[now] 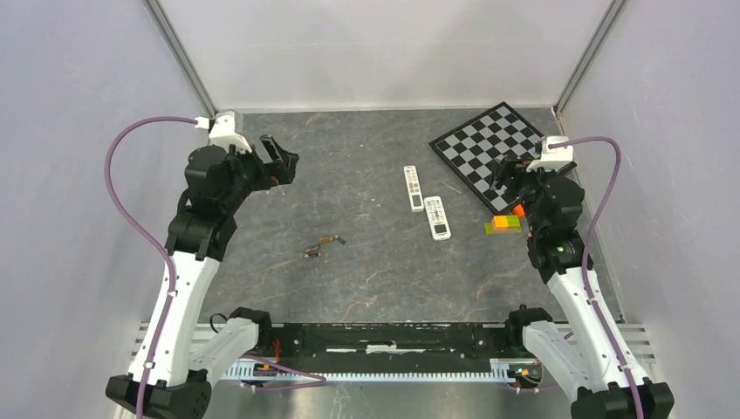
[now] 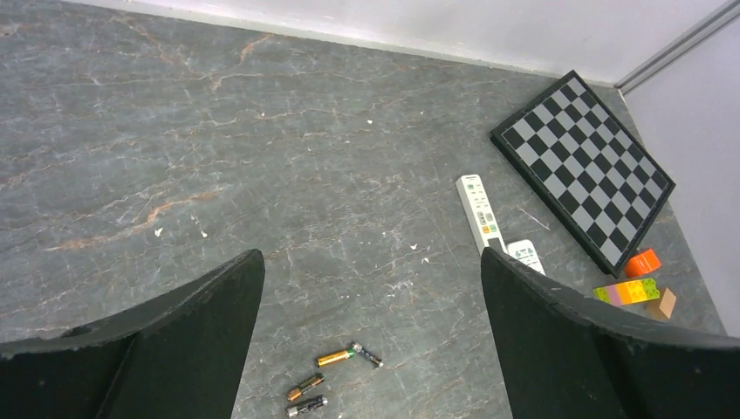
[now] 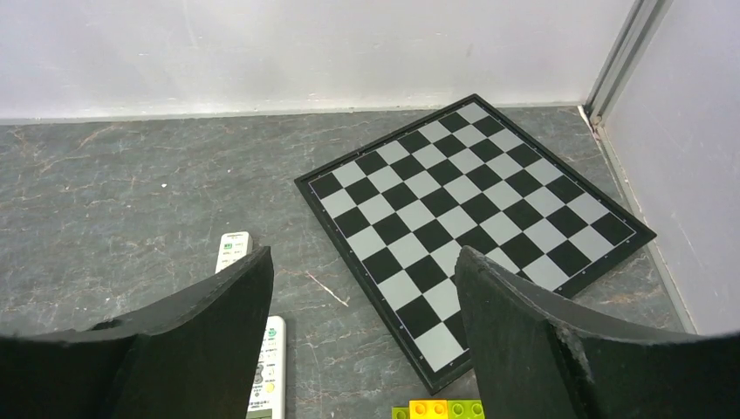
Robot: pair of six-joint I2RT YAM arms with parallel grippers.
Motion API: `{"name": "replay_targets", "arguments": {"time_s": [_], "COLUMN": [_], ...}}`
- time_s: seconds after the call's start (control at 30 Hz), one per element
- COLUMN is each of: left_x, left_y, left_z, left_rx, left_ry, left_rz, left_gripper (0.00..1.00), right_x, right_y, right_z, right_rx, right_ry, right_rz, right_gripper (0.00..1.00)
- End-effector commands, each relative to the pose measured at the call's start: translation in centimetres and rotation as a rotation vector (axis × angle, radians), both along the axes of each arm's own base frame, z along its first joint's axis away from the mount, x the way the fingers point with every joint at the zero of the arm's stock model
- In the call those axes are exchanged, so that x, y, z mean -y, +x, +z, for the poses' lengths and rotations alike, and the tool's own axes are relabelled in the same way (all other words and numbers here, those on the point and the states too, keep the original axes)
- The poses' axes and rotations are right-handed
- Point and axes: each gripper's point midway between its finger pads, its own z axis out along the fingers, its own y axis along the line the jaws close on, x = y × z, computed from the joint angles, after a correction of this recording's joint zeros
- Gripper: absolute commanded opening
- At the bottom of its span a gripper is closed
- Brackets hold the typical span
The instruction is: Load the batteries into the remote control
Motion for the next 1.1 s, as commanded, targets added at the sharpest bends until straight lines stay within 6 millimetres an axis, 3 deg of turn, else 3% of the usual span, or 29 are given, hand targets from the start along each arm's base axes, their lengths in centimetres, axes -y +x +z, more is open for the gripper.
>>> {"name": "replay_targets", "arguments": {"time_s": [0.0, 0.13, 0.3, 0.47, 0.73, 0.8, 0.97, 1.07], "left_x": [-0.9, -1.0, -1.6, -1.0, -0.3, 0.5, 1.3, 3.6], "left_y": [0.3, 0.3, 1.1, 1.6, 1.8, 1.4, -0.8, -1.8], "left_z": [1.3, 1.3, 0.2, -1.4, -5.3, -6.9, -14.4, -17.0], "left_rx": [0.028, 0.033, 0.014, -0.067, -0.185, -0.229, -0.397, -0.466], "left_ry": [-0.012, -0.017, -0.078, -0.116, -0.124, -0.141, -0.092, -0.094], "left_rz": [0.057, 0.065, 0.142, 0.142, 0.125, 0.092, 0.073, 0.024], "left_gripper": [1.0, 1.0, 1.0, 1.0, 1.0, 1.0, 1.0, 1.0], "right_x": [-0.2, -0.2, -0.3, -2.7, -2.6, -2.9, -5.8, -6.7], "right_y": [0.2, 0.3, 0.3, 0.3, 0.6, 0.5, -0.7, -1.4], "right_z": [2.0, 1.8, 1.3, 0.9, -1.1, -1.5, -3.9, -6.1], "right_rx": [0.056, 0.052, 0.047, 0.042, -0.056, -0.066, -0.132, -0.192], "right_ry": [0.018, 0.022, 0.033, 0.043, 0.053, 0.069, 0.158, 0.191], "right_rz": [0.006, 0.006, 0.012, 0.146, 0.126, 0.141, 0.289, 0.332], "right_gripper": [0.82, 0.98, 0.98, 0.98, 0.98, 0.98, 0.94, 0.91]}}
